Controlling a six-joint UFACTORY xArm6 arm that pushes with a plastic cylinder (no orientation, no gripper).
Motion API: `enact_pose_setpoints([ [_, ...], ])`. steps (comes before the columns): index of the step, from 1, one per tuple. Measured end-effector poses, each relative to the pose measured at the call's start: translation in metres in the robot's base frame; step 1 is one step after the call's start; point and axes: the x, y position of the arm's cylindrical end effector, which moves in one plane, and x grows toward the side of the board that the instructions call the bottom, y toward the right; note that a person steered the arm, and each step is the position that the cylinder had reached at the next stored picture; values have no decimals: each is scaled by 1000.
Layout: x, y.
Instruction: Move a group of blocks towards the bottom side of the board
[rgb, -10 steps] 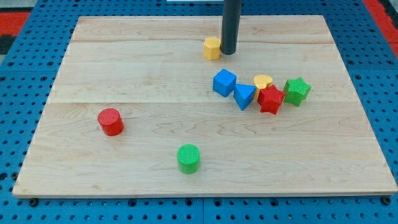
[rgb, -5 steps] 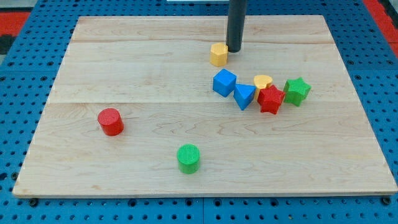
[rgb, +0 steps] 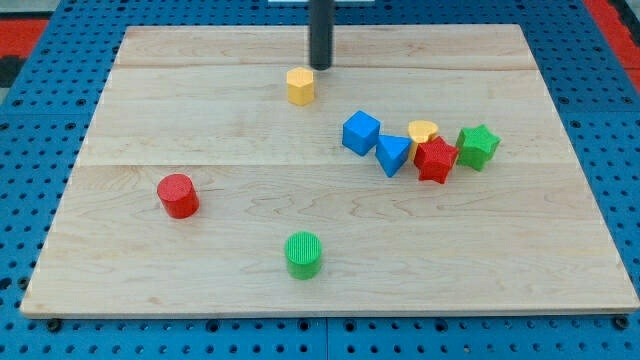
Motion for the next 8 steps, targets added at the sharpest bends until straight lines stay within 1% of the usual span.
enact_pose_setpoints([
  [2,60,12],
  [3,40,-10],
  [4,-5,-70],
  [5,-2,-112],
  [6,26,-97],
  [7,32,-15],
  [8,36,-41],
])
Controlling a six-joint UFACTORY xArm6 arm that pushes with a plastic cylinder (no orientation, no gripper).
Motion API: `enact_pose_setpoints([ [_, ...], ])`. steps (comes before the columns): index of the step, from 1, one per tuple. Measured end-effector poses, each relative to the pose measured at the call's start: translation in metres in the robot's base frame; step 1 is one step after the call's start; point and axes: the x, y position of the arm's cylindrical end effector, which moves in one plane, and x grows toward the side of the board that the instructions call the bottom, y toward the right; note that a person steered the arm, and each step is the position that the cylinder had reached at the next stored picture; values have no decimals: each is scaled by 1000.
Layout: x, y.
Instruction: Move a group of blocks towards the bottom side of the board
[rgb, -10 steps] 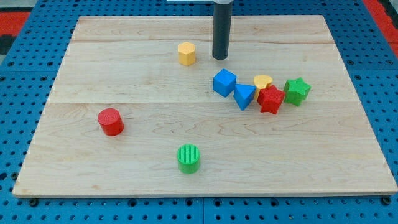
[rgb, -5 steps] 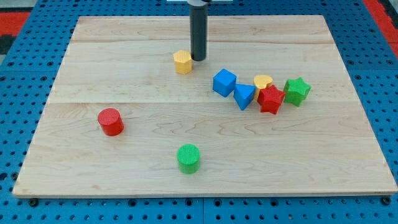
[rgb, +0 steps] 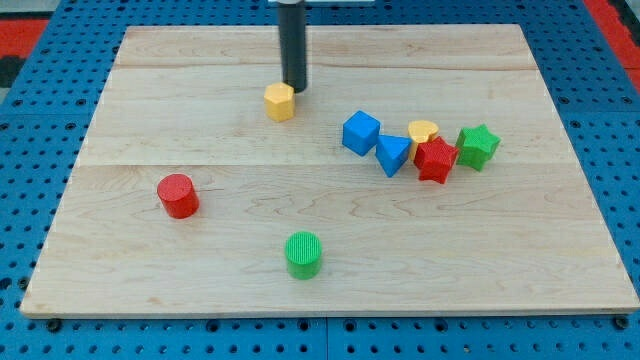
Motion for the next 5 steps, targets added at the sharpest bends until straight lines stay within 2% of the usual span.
enact_pose_setpoints([
  [1,-20,-45],
  [5,104,48],
])
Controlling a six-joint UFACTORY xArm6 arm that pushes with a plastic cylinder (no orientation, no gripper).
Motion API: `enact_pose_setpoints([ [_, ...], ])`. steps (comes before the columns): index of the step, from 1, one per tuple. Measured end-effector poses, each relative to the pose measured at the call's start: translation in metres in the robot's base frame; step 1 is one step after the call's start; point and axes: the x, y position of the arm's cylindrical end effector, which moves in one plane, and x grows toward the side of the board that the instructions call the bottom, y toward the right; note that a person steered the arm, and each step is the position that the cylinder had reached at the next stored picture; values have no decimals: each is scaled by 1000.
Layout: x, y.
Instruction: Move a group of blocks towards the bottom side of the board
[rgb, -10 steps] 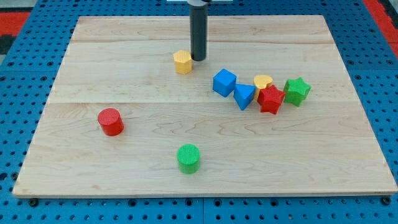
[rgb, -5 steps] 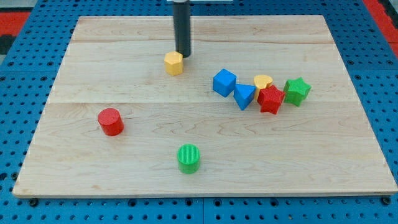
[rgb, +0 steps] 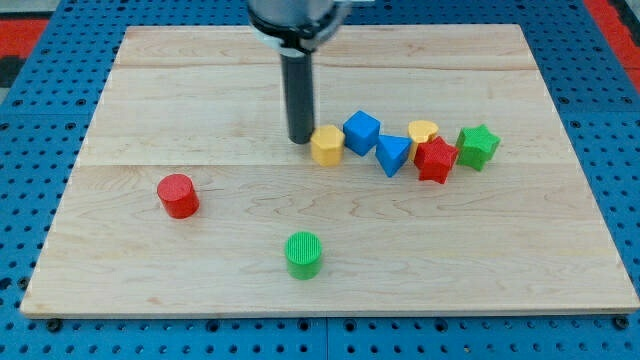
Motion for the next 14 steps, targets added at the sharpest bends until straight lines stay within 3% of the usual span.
enact_pose_setpoints([
  [2,95,126],
  [3,103,105],
  [4,99,3],
  [5,43,-56],
  [6,-4,-71],
  [7,-35,21],
  [8,-31,133],
  [10,-7,169],
  [11,28,181],
  [12,11,161],
  [13,-38,210],
  [14,-55,286],
])
